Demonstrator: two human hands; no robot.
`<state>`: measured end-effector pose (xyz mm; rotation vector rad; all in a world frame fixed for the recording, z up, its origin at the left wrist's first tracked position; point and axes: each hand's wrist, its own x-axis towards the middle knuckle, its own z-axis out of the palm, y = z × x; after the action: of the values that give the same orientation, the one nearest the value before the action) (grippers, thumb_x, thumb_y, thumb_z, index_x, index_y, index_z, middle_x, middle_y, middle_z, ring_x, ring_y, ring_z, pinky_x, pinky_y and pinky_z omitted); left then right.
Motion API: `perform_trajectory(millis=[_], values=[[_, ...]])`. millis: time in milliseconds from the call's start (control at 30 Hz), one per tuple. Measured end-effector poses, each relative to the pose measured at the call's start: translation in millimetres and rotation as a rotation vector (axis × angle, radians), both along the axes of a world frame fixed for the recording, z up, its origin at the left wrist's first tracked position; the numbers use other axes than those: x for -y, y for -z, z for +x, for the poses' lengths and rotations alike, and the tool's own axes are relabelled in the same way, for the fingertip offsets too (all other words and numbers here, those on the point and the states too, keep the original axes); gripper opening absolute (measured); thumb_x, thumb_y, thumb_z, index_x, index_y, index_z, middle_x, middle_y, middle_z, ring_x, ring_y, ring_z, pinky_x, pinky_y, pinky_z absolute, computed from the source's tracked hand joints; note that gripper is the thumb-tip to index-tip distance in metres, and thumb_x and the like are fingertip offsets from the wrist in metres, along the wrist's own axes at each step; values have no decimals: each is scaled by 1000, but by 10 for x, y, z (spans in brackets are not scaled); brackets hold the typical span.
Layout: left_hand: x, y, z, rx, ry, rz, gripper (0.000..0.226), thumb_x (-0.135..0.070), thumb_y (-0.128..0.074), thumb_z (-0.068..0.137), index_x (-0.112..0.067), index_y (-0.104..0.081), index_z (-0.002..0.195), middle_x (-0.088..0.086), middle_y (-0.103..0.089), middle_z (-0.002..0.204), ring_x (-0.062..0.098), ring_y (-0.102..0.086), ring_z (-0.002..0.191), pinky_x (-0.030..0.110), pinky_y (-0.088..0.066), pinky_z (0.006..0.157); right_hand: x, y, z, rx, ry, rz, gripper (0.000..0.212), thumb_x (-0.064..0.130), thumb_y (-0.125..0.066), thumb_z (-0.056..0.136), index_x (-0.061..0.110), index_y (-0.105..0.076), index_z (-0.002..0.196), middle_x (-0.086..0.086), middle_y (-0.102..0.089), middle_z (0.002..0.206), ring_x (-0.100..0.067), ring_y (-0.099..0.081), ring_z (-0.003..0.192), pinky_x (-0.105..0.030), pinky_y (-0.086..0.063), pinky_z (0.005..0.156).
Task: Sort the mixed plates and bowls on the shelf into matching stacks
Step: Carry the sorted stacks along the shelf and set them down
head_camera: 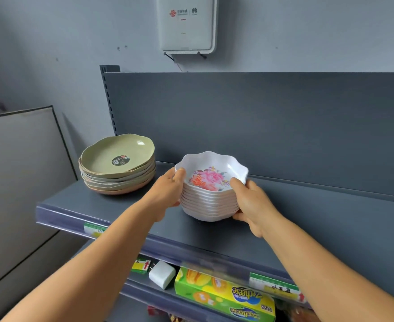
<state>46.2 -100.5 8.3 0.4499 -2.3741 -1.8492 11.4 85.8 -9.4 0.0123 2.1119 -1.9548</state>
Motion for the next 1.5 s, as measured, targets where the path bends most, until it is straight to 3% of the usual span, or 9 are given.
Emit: perform_trajectory(millis=[167,333,400,767,933,1067,1200,1333,1500], values=[[239,45,-9,15,22,7,47,-48,-32,81,-33,-55,119,-3,-63,120,20,-57,114,49,-51,96,281,12,-13,-12,6,7,33,43,-53,85,28,-49,114,3,-64,113,-23,-61,106,-48,-50,95],[362,71,-71,8,23,-21,58,-58,-32,71,-34,-53,120,-2,-61,123,22,-55,117,52,-45,102,446,34,-41,-26,15,30,62,66,-54,57,31,-49,107,4,-63,115,-23,-60,108,-49,-49,96],[366,49,-91,4,26,-33,55,-55,-31,75,-30,-53,118,1,-61,121,24,-54,116,53,-44,103,473,39,-48,-36,27,37,57,69,-52,53,33,-49,98,5,-63,114,-22,-60,108,-48,-48,97],[452,124,-446,80,59,-160,60,-53,-24,74,-24,-47,121,9,-62,114,29,-58,108,55,-48,97,531,1,-126,-27,71,63,60,64,-51,67,30,-44,115,5,-61,119,-23,-58,110,-49,-46,99],[366,-21,-351,72,6,-219,48,-35,-26,91,-9,-51,122,12,-60,118,29,-58,106,46,-49,97,507,-51,-119,-22,62,115,41,55,-51,80,28,-43,110,2,-60,116,-24,-58,109,-48,-48,98],[246,-150,-275,26,-50,-508,38,-19,-38,99,9,-51,120,26,-59,117,26,-46,87,32,-38,76,453,-143,-72,-62,41,244,45,52,-48,87,21,-46,120,1,-58,118,-22,-54,106,-39,-47,94],[155,-272,-177,40,-40,-792,37,-20,-41,97,5,-45,123,24,-56,120,36,-52,100,34,-38,80,331,-227,73,-169,-4,454,47,51,-43,90,17,-49,123,2,-56,121,-20,-52,104,-32,-42,76],[-41,-342,-72,-78,58,-1105,34,-29,-39,97,-2,-55,110,19,-52,121,34,-41,120,38,-34,100,95,-307,219,-316,-64,691,46,45,-36,96,16,-47,130,-2,-49,139,-22,-49,120,-32,-39,89],[-617,-337,94,-158,253,-1231,43,-37,-43,96,-7,-53,126,10,-48,133,28,-36,129,34,-32,102,-401,-345,419,-444,-103,971,60,44,-35,99,15,-25,150,1,-25,157,-20,-28,142,-35,-27,113]])
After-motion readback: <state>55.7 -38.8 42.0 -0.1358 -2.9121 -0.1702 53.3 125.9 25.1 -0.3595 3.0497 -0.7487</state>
